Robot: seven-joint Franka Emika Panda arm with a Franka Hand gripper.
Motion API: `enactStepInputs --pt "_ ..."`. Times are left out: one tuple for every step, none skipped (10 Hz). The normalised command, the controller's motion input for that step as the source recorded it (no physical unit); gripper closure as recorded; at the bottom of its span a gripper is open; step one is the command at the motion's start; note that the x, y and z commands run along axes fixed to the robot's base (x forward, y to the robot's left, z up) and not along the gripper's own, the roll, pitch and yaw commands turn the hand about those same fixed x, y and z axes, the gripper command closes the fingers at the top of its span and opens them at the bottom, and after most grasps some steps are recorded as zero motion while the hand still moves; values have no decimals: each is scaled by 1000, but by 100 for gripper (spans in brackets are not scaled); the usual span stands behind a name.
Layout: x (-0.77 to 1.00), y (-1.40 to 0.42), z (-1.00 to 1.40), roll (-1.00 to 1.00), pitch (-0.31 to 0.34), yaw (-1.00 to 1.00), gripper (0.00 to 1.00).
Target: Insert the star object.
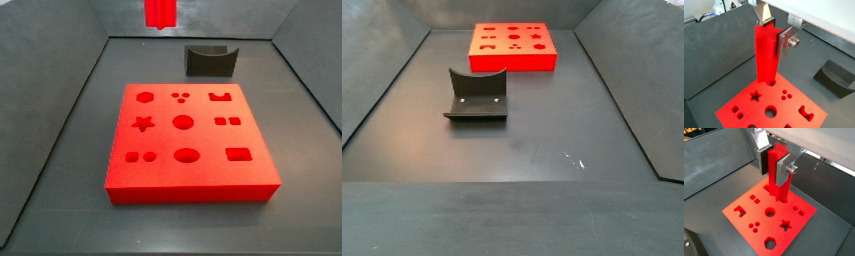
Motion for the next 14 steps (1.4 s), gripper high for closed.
enactStepInputs --pt "23 -320 -466 286 -11 266 100" --pt "71 -240 -486 381 -29 480 100" --pt "71 -171 -497 376 -30 563 100" --pt "0 -166 -591 336 -20 614 100" --pt "0 -166 -731 267 -16 686 100" --pt "0 -106 -803 227 -21 623 100" --pt "-166 -37 -1000 99 -69 120 100" --pt "-54 0 -1000 131 -3 0 100" --pt "-31 0 -651 227 3 -69 100" --pt "29 0 -303 349 161 -337 100" --pt "-34 -123 -437 10 157 -206 100" --pt "-86 0 -337 -197 46 -143 100" --pt "-20 0 -420 -186 36 29 100" --pt "-31 20 -369 -124 60 191 100"
